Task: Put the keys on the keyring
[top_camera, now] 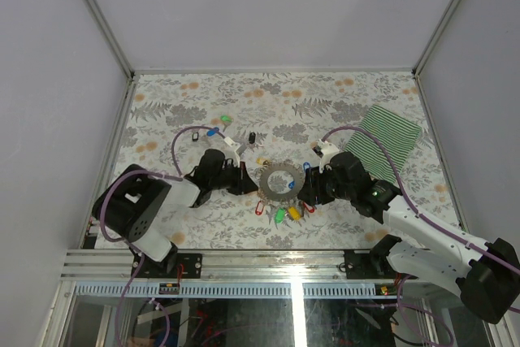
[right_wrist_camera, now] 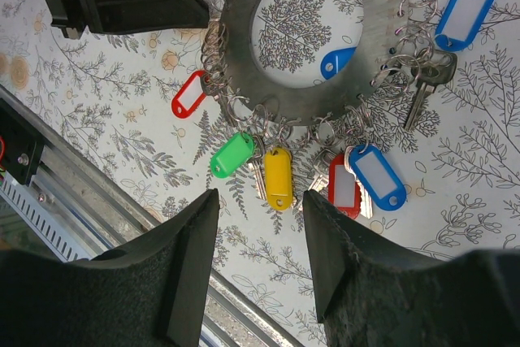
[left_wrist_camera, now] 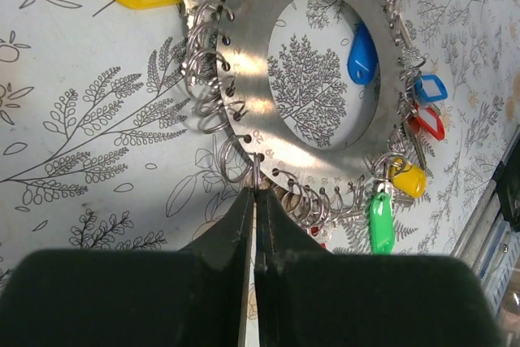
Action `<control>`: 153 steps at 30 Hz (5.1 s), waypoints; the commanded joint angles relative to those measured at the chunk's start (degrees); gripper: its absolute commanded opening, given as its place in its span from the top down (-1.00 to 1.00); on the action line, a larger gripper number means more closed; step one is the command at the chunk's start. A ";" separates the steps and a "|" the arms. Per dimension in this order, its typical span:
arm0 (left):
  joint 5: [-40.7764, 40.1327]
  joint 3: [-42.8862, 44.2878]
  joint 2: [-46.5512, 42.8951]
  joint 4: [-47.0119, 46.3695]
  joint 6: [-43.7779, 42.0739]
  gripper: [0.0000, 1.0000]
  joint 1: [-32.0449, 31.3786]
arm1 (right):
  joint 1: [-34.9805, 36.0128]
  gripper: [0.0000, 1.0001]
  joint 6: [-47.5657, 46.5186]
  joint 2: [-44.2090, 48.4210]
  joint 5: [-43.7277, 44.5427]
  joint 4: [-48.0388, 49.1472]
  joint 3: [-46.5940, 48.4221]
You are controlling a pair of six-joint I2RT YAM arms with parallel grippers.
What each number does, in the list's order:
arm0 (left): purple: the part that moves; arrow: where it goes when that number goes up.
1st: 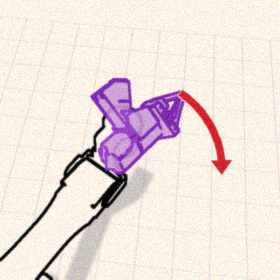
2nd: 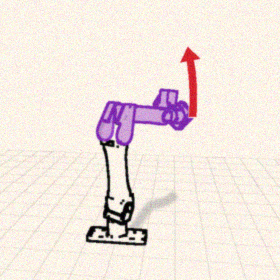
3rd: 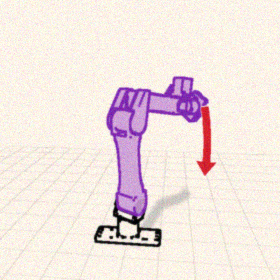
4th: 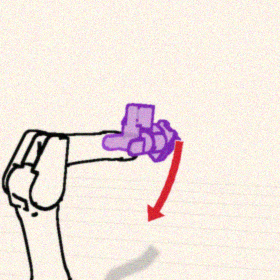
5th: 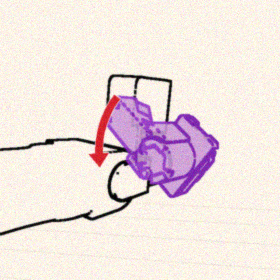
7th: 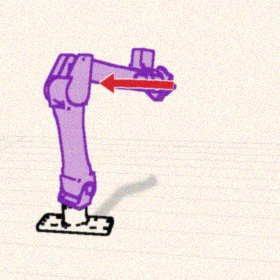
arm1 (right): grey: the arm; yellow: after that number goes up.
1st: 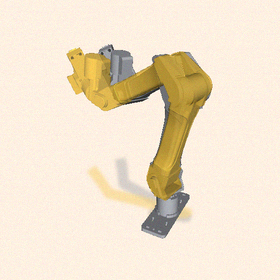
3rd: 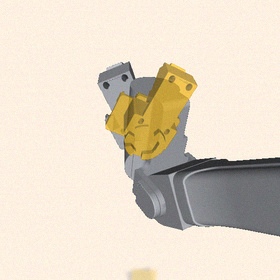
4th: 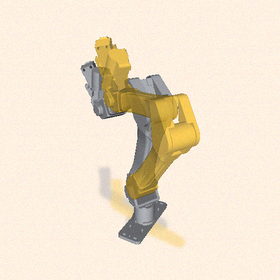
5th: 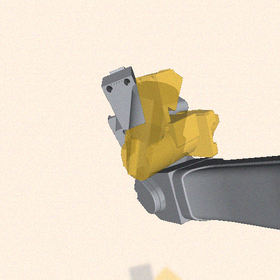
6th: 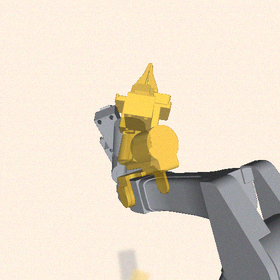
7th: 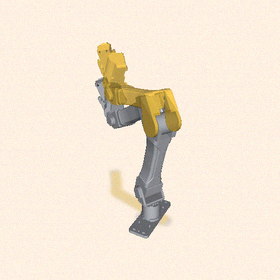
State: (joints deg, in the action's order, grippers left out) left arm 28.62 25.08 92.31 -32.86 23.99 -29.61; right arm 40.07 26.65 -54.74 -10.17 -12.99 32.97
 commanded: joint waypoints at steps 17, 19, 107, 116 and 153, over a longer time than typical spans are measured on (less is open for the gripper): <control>-3.20 9.85 -20.74 21.94 -15.03 1.00 -0.54 | -0.02 -0.05 -4.65 6.46 1.98 4.60 2.01; -2.57 11.44 -22.35 23.89 -16.21 1.00 -0.49 | 0.00 -0.07 -6.54 8.24 2.09 6.09 2.01; 19.48 44.81 -36.66 56.52 -38.36 0.42 -11.30 | 5.80 1.00 -24.14 2.96 -30.56 20.71 23.12; 12.87 37.46 -40.59 44.74 -31.03 0.36 -11.28 | 5.81 1.00 -36.47 -2.60 -25.58 -6.94 38.32; 7.85 21.88 -47.39 4.43 -4.55 0.50 -11.46 | 5.81 1.00 -7.42 6.36 -24.15 44.69 17.51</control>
State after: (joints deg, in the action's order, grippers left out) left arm 39.62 47.81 46.33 -18.63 14.57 -40.80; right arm 45.50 12.32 -51.42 -32.67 10.61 51.07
